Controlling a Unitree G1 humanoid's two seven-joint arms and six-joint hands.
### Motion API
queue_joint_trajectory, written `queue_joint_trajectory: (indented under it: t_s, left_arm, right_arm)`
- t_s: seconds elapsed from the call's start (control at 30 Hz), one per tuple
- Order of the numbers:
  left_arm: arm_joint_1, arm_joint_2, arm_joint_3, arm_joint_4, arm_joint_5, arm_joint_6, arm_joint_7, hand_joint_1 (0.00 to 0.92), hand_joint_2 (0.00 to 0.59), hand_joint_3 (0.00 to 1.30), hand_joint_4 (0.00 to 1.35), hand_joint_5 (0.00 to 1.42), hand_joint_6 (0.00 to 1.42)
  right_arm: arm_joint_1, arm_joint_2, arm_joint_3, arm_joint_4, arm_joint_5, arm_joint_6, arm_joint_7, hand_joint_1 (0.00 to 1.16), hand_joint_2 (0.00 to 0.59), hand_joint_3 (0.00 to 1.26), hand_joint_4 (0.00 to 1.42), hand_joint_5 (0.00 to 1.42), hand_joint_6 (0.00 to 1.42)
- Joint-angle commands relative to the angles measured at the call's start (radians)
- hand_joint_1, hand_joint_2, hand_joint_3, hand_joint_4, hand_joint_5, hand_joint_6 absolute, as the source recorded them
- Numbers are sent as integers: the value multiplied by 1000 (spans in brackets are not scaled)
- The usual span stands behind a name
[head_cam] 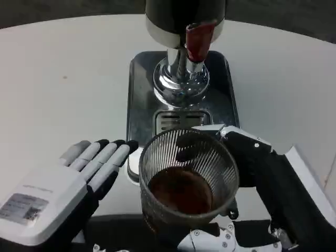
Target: Grasp the cup under the faucet to collect the drink, then remove the cup.
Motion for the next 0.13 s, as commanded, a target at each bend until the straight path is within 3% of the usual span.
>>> queue_joint_trajectory:
  t_s: [0.03,0.13]
  left_arm:
    - [20,-11,-6,-2,-1,14,-5,0,60,0,0,0,0]
    - [22,-11,-10,-3,-1,17,-8,0,64,0,0,0,0]
  right_arm:
    - [11,15,7,-38,5,-2,-17,1137,114,689,915,950,1336]
    - [18,22,15,-36,-1,-5,-25,1134,114,689,915,950,1337]
